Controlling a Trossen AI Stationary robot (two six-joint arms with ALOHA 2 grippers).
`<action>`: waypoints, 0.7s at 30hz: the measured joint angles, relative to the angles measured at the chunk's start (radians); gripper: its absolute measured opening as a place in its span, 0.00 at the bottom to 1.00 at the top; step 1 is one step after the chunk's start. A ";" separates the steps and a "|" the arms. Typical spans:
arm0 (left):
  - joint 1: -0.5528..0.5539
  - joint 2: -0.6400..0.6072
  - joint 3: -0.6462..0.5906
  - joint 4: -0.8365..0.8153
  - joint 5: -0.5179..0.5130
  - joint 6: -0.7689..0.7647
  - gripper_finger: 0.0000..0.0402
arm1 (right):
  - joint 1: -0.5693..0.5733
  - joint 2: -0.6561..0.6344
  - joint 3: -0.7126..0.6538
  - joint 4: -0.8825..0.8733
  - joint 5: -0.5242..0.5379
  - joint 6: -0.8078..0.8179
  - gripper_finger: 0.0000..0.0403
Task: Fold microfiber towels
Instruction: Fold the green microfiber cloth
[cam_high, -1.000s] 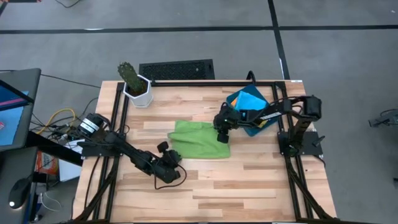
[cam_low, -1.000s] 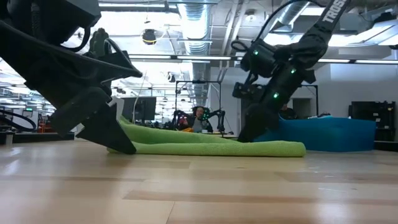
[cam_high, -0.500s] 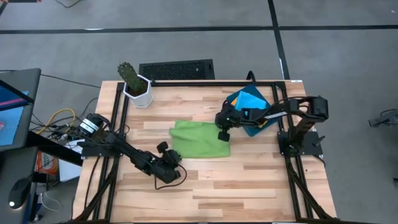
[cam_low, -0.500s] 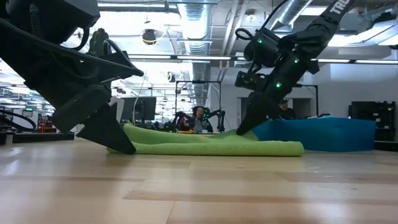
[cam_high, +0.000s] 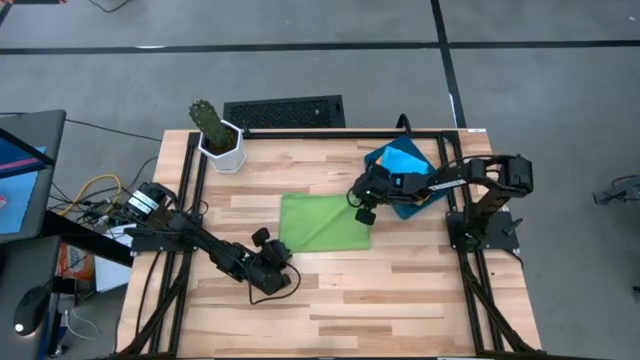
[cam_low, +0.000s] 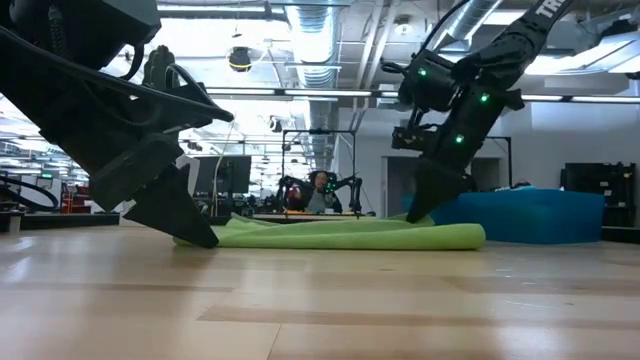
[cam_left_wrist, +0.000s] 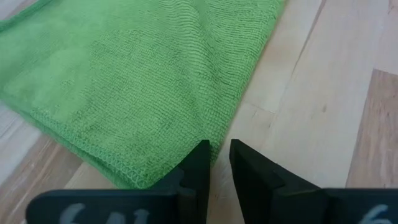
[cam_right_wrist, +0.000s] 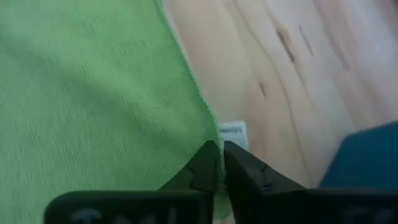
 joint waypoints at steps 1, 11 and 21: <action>0.000 0.000 0.000 0.002 0.000 -0.001 0.14 | 0.000 -0.019 -0.001 -0.018 -0.003 0.003 0.17; 0.000 0.001 -0.001 0.015 0.001 0.000 0.14 | 0.010 -0.291 -0.004 -0.151 0.040 0.095 0.46; -0.008 0.001 0.000 0.029 0.019 -0.020 0.14 | 0.213 -0.321 -0.243 0.259 -0.115 0.153 0.47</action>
